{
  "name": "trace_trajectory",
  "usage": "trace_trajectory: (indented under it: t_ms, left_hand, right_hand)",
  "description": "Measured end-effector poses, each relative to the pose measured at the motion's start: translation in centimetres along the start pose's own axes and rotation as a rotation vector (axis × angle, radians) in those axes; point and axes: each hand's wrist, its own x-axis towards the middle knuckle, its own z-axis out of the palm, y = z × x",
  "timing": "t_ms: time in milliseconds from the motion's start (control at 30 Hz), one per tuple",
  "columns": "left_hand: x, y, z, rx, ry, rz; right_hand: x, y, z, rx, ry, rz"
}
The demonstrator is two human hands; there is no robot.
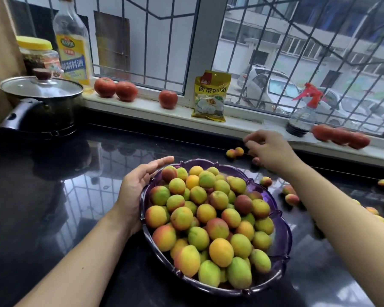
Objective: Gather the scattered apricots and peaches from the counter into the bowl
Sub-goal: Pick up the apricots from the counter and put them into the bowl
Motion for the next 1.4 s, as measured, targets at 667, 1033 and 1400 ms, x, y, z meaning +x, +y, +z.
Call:
trace_trajectory:
  t_ms: [667, 1033, 1400]
  left_hand:
    - [0.9, 0.0, -0.6, -0.039, -0.042, -0.02]
    - [-0.2, 0.2, 0.2, 0.01, 0.002, -0.008]
    - [-0.5, 0.5, 0.4, -0.044, 0.04, -0.041]
  right_hand:
    - [7.0, 6.1, 6.7, -0.738, -0.237, -0.336]
    - [-3.4, -8.0, 1.0, 0.242, -0.43, -0.051]
    - [-4.6, -10.7, 5.3, -0.166, -0.409, -0.121]
